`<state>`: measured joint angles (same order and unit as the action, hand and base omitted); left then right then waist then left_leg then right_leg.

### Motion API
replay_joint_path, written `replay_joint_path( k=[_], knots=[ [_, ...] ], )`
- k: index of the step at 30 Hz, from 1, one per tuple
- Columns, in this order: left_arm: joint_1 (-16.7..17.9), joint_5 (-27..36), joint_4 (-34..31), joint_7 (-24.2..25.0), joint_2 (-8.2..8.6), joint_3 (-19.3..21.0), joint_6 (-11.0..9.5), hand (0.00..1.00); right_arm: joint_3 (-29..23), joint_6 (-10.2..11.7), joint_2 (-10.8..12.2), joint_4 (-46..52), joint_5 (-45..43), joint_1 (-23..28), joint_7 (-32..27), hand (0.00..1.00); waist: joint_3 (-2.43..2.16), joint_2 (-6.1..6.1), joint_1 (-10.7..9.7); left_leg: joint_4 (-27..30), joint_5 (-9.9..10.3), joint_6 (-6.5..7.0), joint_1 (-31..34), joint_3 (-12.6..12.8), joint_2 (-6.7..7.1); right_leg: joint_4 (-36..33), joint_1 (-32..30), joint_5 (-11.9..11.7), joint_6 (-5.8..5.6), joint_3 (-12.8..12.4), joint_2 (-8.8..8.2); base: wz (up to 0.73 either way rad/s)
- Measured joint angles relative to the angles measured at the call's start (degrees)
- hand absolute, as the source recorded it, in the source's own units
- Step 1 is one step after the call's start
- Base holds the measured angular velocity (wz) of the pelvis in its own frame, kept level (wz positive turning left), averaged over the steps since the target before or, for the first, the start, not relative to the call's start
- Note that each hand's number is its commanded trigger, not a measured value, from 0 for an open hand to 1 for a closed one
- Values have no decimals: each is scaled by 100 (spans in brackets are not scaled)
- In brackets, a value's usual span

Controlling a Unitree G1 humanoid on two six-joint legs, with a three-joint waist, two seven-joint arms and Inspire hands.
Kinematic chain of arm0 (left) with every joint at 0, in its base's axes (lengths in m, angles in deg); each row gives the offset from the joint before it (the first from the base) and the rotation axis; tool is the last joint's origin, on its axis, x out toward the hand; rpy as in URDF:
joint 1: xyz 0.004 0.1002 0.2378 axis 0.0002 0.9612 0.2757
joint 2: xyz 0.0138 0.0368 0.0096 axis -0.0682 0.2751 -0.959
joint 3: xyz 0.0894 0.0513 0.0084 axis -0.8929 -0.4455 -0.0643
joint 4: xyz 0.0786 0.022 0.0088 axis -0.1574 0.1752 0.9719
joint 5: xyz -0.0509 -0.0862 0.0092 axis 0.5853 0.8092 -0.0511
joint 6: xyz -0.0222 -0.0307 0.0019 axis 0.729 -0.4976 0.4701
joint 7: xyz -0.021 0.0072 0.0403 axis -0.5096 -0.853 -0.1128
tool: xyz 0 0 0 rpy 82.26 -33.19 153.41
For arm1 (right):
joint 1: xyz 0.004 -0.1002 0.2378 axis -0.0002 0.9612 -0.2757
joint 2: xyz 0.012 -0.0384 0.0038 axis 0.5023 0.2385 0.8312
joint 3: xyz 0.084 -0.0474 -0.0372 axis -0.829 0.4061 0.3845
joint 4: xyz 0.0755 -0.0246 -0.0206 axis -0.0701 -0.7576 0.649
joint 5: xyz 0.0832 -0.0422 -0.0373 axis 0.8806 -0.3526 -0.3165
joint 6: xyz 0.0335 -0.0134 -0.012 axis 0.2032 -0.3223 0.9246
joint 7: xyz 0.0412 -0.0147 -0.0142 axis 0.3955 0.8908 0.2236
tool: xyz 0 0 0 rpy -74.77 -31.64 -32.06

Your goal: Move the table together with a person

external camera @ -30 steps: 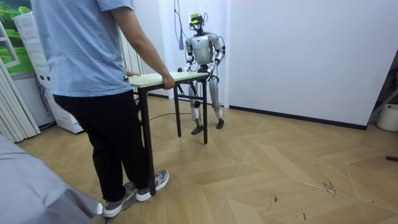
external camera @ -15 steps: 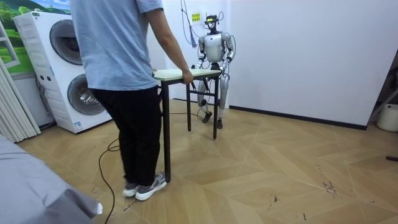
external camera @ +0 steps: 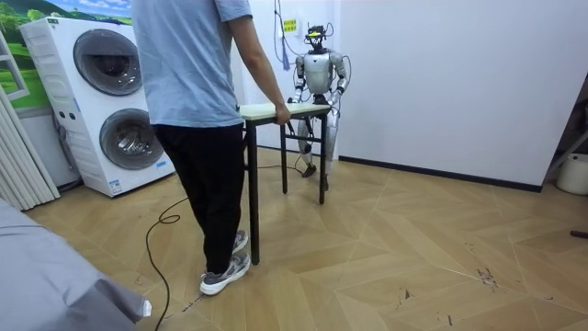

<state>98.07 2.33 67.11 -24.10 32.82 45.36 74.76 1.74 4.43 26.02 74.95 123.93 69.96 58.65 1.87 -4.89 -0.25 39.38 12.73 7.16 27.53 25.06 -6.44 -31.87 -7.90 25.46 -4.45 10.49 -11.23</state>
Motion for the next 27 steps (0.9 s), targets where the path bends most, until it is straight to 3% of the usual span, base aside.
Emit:
replay_joint_path(
  k=[1, 2, 3, 4, 5, 7, 9, 10, 11, 12, 13, 14, 15, 16, 17, 18, 19, 20, 21, 22, 23, 24, 25, 27],
  knots=[
    [-199, -122, 125, 0, 35, 91, -39, 100, -42, -18, 63, -185, 18, -265, 1, 100, 159, 117, 36, 999, -547, -157, 631, -143, -496, 134, 31, -44, 121, 128, 250, 0],
    [-325, -152, 322, 0, 102, 54, -47, 100, -148, -86, 133, -300, 27, -287, 4, 100, 146, 131, 88, 727, -639, -404, 934, -362, -458, 92, -39, -64, 165, 25, 350, 5],
    [-329, -166, 364, 0, 156, 16, -49, 100, -198, -128, 97, -286, 21, -242, 28, 100, 91, 192, 121, 40, -801, -549, 880, -505, -422, 70, -115, -64, 186, -3, 410, -30],
    [-209, -168, 360, 1, 214, -45, -72, 100, -263, -236, -24, -264, 14, -152, 56, 100, -13, 392, 233, -796, -1244, -479, 748, -669, -519, 21, -242, -8, 240, -89, 616, -50],
    [-95, -196, 364, 3, 153, -55, -50, 100, -317, -283, -23, -343, -8, -74, 61, 100, -35, 337, 296, -1071, -1306, -287, 578, -611, -507, 26, -243, -4, 247, -89, 636, -47],
    [129, -287, 319, 113, 124, -53, 52, 100, -324, -289, -36, -323, -31, 193, 222, 100, -60, 300, 410, -1390, -1468, -284, 348, -478, -489, 149, -195, -141, 248, -75, 662, -33],
    [383, -293, 240, 155, 84, -61, 121, 100, -303, -287, -50, -320, -54, 402, 301, 100, -67, 304, 529, -1630, -1625, -362, 126, -464, -497, 214, -127, -215, 285, -87, 696, -32],
    [447, -291, 237, 164, 64, -99, 143, 100, -294, -282, -38, -321, -50, 497, 304, 100, -70, 309, 558, -1885, -1832, -392, -11, -480, -489, 227, -78, -264, 330, -74, 762, 4],
    [434, -286, 238, 162, -7, -141, 157, 100, -271, -272, -42, -323, -19, 517, 302, 100, -67, 318, 624, -2249, -2137, -508, -158, -517, -472, 247, -81, -335, 410, -16, 834, 10],
    [419, -287, 239, 158, -20, -160, 158, 100, -266, -273, -39, -325, -8, 517, 296, 100, -66, 323, 651, -2503, -2318, -668, -249, -535, -463, 292, -83, -394, 462, 33, 868, 5],
    [385, -287, 238, 155, -21, -161, 157, 100, -266, -258, -26, -324, 18, 511, 290, 100, -65, 327, 684, -2875, -2612, -1107, -390, -653, -461, 433, -102, -546, 593, 106, 895, -11],
    [391, -268, 239, 155, -17, -128, 151, 100, -264, -257, -20, -342, 10, 478, 272, 100, -46, 295, 726, -2441, -2353, -878, -404, -787, -447, 486, -109, -642, 677, 328, 797, -30],
    [413, -196, 242, 155, 1, -128, 153, 100, -267, -241, -29, -355, -27, 453, 263, 100, -39, 284, 820, -1641, -1712, -747, -406, -830, -438, 548, -109, -744, 698, 589, 636, -36],
    [431, -161, 245, 155, 12, -140, 152, 100, -270, -227, -38, -347, -60, 449, 263, 100, -37, 303, 847, -1234, -1377, -757, -412, -887, -439, 591, -100, -798, 687, 720, 570, -34],
    [497, -97, 244, 165, 33, -139, 147, 100, -275, -227, -41, -348, -165, 442, 263, 100, -46, 373, 837, -460, -795, -833, -462, -1078, -439, 729, -58, -931, 679, 965, 518, -18],
    [530, -83, 243, 182, 40, -138, 144, 100, -277, -227, -44, -347, -209, 443, 263, 100, -38, 404, 822, -99, -547, -865, -516, -1158, -439, 788, -39, -994, 673, 1087, 504, -7],
    [606, -69, 238, 227, 53, -130, 144, 100, -277, -232, -59, -347, -271, 447, 263, 100, -30, 454, 749, 487, -170, -876, -710, -1275, -489, 854, -25, -1070, 681, 1345, 475, 17],
    [675, -63, 218, 272, 66, -127, 160, 100, -289, -228, -65, -344, -349, 448, 277, 100, -13, 553, 638, 847, 94, -892, -951, -1284, -590, 845, -28, -1091, 701, 1539, 486, 30],
    [721, -65, 179, 272, 98, -160, 198, 100, -335, -225, -89, -344, -407, 449, 299, 100, 22, 665, 567, 1002, 280, -960, -1134, -1327, -667, 755, -78, -1076, 716, 1629, 522, 30],
    [742, -65, 150, 270, 108, -168, 227, 100, -355, -224, -111, -339, -421, 444, 299, 100, 35, 701, 548, 980, 359, -1049, -1142, -1355, -657, 669, -139, -1052, 717, 1641, 520, 6],
    [826, -62, 108, 269, 131, -168, 252, 100, -362, -223, -169, -347, -463, 451, 288, 100, 33, 709, 574, 791, 403, -1130, -1180, -1423, -555, 541, -240, -998, 688, 1591, 543, -9],
    [872, -54, 86, 268, 139, -167, 254, 100, -338, -216, -168, -347, -480, 467, 286, 100, 14, 693, 600, 549, 433, -1208, -1249, -1465, -446, 544, -289, -986, 689, 1533, 540, -5],
    [886, -41, 66, 259, 121, -160, 280, 100, -284, -146, -166, -310, -484, 513, 287, 100, -65, 613, 613, 23, 455, -1355, -1385, -1572, -242, 738, -415, -1093, 789, 1511, 472, 6],
    [922, -41, 9, 257, 174, -152, 268, 100, -228, -79, -217, -211, -484, 512, 286, 100, -57, 734, 619, 556, 460, -1186, -1566, -1582, -404, 847, -447, -1333, 834, 1832, 458, 12]
  ],
)
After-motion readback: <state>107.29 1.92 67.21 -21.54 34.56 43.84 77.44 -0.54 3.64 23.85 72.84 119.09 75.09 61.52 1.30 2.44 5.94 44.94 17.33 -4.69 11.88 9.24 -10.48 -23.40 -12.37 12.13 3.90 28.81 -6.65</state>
